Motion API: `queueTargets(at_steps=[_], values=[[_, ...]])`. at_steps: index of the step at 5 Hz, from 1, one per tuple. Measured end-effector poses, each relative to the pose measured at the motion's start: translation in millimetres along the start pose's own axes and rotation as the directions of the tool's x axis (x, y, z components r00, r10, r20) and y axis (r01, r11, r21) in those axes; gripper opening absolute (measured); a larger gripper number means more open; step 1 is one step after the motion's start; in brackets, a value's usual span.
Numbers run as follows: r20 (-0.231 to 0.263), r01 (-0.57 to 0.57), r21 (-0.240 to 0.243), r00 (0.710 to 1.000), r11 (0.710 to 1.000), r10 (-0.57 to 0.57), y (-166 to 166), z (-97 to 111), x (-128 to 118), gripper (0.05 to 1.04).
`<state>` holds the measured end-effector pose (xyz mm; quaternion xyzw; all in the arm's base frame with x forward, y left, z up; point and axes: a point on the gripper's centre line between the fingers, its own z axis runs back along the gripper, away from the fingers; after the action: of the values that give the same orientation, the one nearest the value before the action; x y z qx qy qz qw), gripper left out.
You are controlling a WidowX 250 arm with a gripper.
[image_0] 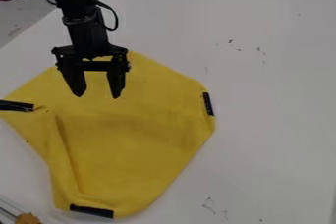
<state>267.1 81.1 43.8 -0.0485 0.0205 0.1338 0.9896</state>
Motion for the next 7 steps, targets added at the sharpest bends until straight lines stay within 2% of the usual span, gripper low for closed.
queueTargets(at_steps=[1, 2, 3, 5, 7], values=[[0.017, 0.007, -0.005, 1.000, 1.000, -0.007, -6.9, -20.9, 3.9, 1.000], [0.045, 0.016, 0.004, 0.999, 1.000, -0.016, -18.4, -30.5, 8.8, 1.000], [0.041, -0.002, 0.042, 0.999, 0.999, 0.001, -28.7, -42.1, 11.2, 0.999], [0.071, -0.037, 0.070, 0.997, 0.997, 0.032, -46.4, -45.5, 18.3, 1.001], [0.108, -0.017, 0.068, 0.994, 0.998, 0.010, -78.2, -45.8, 26.7, 0.999]])
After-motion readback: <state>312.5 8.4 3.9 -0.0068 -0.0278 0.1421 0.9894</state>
